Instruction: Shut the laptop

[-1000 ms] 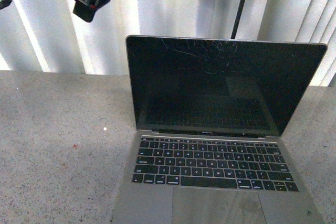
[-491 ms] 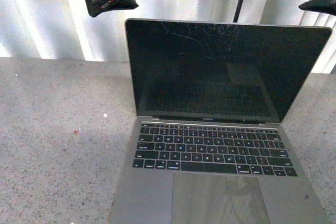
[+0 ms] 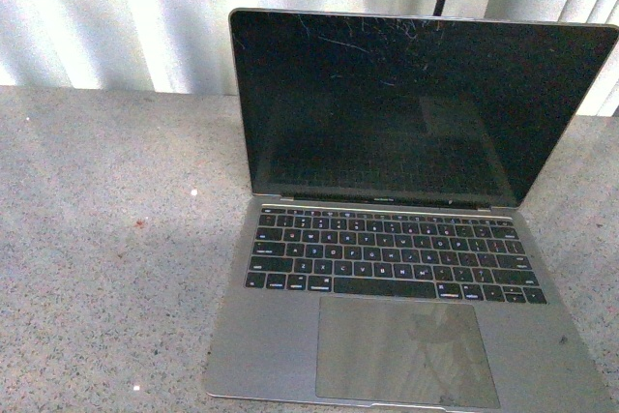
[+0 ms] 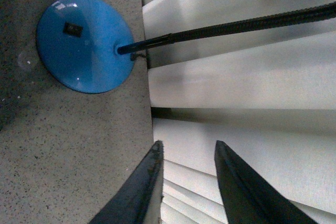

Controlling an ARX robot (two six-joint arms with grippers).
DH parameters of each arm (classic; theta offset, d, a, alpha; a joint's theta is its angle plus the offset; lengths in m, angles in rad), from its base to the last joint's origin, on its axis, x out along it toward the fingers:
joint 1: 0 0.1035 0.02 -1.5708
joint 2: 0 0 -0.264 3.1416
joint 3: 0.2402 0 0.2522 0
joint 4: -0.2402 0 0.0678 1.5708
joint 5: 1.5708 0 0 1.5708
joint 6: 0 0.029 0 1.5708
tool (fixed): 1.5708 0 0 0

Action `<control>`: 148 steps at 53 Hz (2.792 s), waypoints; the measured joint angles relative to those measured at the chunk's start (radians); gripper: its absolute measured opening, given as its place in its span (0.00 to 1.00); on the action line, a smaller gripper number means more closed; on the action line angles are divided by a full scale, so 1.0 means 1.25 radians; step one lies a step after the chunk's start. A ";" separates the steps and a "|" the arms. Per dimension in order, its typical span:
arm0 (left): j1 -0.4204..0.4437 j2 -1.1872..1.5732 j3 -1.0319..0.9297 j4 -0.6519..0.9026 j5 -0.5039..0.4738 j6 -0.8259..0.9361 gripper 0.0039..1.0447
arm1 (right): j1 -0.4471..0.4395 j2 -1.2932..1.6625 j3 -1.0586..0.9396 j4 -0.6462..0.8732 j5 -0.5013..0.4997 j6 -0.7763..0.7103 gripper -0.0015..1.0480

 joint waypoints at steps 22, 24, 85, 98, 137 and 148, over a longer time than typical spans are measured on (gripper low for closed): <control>-0.022 0.047 0.102 -0.124 -0.039 0.108 0.03 | 0.026 0.034 0.044 -0.137 0.024 -0.042 0.03; -0.025 0.051 0.103 -0.125 -0.043 0.117 0.03 | 0.029 0.038 0.047 -0.147 0.026 -0.042 0.03; -0.080 0.094 0.128 -0.215 -0.074 0.154 0.03 | 0.052 0.084 0.110 -0.366 0.024 -0.013 0.03; -0.083 0.094 0.128 -0.223 -0.077 0.166 0.03 | 0.055 0.085 0.110 -0.382 0.033 -0.016 0.03; -0.118 0.045 0.023 -0.222 -0.124 0.246 0.03 | 0.099 0.039 0.037 -0.423 0.084 -0.022 0.03; -0.132 0.028 -0.009 -0.225 -0.132 0.259 0.03 | 0.111 0.020 0.004 -0.432 0.098 -0.031 0.03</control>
